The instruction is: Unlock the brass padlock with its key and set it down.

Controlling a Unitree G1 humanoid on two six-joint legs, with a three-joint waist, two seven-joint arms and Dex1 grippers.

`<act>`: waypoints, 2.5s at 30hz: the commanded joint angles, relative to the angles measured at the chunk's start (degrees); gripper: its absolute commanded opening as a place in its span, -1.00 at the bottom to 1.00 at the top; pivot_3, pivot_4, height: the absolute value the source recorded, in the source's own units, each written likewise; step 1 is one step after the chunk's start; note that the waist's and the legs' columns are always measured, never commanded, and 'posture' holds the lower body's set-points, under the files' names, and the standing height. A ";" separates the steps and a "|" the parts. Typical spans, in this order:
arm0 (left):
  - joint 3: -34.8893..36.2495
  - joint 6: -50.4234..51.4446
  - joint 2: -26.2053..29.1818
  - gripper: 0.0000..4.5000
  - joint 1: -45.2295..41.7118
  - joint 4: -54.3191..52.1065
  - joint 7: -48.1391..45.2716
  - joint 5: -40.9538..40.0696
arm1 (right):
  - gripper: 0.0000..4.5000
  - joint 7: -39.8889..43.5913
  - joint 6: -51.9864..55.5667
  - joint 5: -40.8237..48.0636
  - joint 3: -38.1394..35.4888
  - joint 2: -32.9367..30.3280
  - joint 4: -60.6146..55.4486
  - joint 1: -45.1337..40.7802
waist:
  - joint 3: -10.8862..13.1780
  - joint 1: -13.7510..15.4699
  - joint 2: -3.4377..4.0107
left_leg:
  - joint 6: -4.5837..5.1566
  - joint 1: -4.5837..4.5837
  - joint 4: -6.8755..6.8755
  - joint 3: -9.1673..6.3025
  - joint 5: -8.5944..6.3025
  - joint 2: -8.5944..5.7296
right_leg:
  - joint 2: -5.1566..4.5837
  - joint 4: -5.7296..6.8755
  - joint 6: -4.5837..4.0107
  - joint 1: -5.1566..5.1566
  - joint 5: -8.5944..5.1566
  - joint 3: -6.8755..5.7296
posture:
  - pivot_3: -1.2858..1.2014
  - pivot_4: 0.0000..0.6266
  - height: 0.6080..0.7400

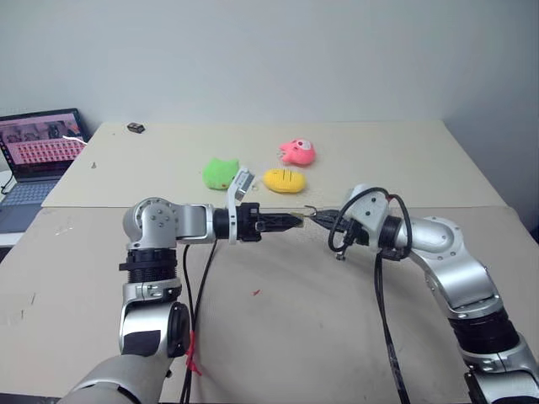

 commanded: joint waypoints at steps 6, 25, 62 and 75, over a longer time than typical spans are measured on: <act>-0.04 -0.08 1.57 -0.98 -0.27 -1.68 -0.55 -0.90 | -0.94 6.89 2.43 4.84 -4.59 -7.29 -3.40 2.67 | 0.01 0.05 -0.01 | -0.07 -0.03 -0.05 0.00 0.04 -0.13 | -0.13 -0.05 0.12 0.01 -0.01 -0.02 | 0.03 -0.52 -0.26; -6.64 0.62 9.55 -0.98 4.91 -1.15 -1.06 -5.91 | 0.99 14.96 17.23 21.84 -9.79 -18.01 -13.90 -4.03 | 0.04 -0.10 -0.06 | -0.29 0.12 -0.64 -0.10 0.18 -0.21 | -0.23 -0.14 0.15 0.05 -0.02 0.01 | 0.03 -0.52 -0.26; -10.36 -12.04 22.91 0.97 9.69 1.76 7.45 0.52 | 1.00 12.47 8.61 13.86 -4.73 -14.28 -12.55 -2.02 | 0.28 -1.34 -0.33 | -1.06 0.96 -0.93 -0.20 0.56 -0.20 | -0.26 -0.08 0.86 0.71 -0.40 -0.10 | 0.03 -0.52 -0.26; -14.82 -60.84 38.95 0.97 25.41 -20.51 -28.73 17.99 | 1.00 17.41 15.74 21.27 -11.80 -19.73 -9.44 4.91 | 0.28 1.61 -0.18 | -1.47 0.10 -0.66 -0.11 -0.02 -0.39 | -0.69 -0.33 0.62 0.41 -0.31 -0.15 | 0.03 -0.52 -0.26</act>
